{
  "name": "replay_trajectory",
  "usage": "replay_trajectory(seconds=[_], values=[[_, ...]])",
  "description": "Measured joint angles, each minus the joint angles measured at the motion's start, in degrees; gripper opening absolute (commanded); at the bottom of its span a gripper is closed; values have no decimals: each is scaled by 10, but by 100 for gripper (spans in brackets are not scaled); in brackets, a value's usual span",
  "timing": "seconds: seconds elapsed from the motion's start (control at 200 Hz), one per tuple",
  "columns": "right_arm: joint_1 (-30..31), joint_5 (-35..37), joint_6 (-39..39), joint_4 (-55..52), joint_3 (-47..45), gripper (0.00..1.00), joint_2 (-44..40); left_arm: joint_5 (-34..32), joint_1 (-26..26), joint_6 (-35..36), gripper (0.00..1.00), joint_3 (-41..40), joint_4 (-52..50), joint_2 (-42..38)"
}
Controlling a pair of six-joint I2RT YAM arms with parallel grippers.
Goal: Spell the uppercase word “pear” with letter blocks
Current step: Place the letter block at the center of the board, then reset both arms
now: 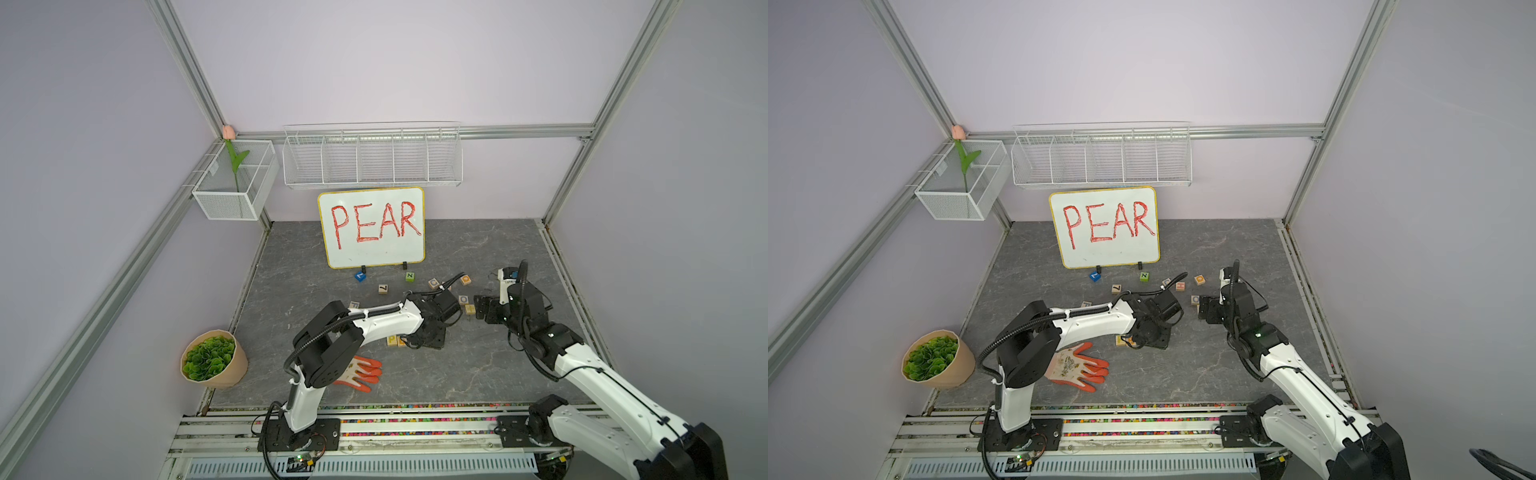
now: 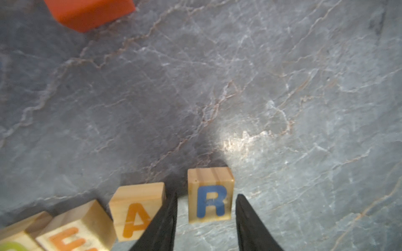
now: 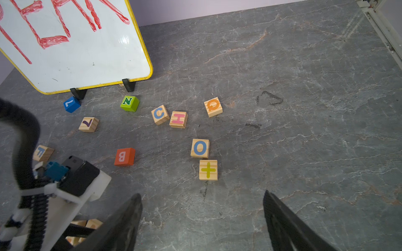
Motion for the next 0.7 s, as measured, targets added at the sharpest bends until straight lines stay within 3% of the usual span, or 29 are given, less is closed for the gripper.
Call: replay_trajectory(seconds=[0.425, 0.7], values=[[0, 13, 0, -4, 29, 89, 28, -53, -3, 57, 53, 19, 28, -50], [-11, 66, 2, -24, 31, 89, 23, -82, 31, 97, 66, -11, 68, -79]])
